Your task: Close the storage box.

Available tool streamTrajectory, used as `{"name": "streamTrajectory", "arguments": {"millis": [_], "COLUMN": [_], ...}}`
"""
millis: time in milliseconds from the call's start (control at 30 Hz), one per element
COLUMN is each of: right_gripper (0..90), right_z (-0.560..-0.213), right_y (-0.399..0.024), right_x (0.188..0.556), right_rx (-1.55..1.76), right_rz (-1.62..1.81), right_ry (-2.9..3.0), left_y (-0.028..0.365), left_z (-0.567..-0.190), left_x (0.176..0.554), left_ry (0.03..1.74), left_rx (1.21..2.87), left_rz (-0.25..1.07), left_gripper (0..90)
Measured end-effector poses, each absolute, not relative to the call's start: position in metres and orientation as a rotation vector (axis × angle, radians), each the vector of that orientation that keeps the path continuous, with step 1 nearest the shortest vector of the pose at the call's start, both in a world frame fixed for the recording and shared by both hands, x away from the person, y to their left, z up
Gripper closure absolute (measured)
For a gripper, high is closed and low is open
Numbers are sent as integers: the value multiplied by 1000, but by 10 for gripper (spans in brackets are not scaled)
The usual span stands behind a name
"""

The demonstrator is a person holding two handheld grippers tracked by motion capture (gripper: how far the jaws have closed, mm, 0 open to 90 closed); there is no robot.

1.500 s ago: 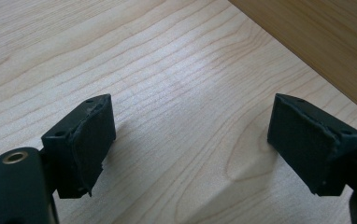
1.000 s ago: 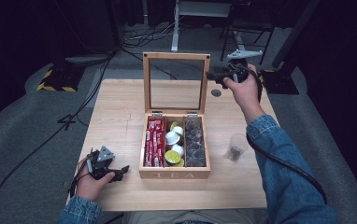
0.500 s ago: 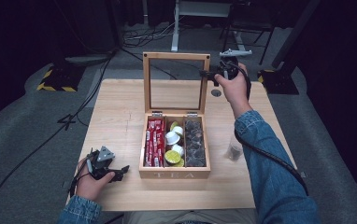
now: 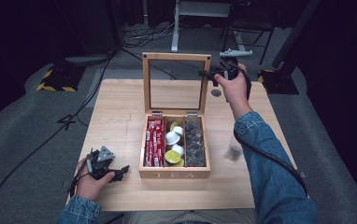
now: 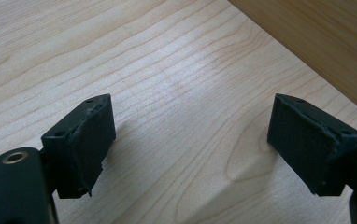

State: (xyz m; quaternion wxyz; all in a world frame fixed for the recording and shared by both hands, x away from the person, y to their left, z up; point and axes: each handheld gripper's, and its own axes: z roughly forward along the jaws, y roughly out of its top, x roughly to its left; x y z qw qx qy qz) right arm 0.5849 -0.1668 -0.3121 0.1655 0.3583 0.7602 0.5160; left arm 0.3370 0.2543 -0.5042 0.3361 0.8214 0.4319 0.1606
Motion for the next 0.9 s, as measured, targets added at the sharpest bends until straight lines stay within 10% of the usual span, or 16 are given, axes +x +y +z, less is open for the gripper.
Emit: {"name": "streamTrajectory", "arguments": {"millis": [900], "right_gripper": [607], "right_z": [-285], "right_y": [-191], "right_x": [508], "right_rx": [818], "right_rz": [1432], "right_ry": [2317], "left_y": [254], "left_z": [-504], "left_x": [337], "left_ry": [1128], "left_rx": [2144], "left_rz": [422], "left_gripper": [156]}}
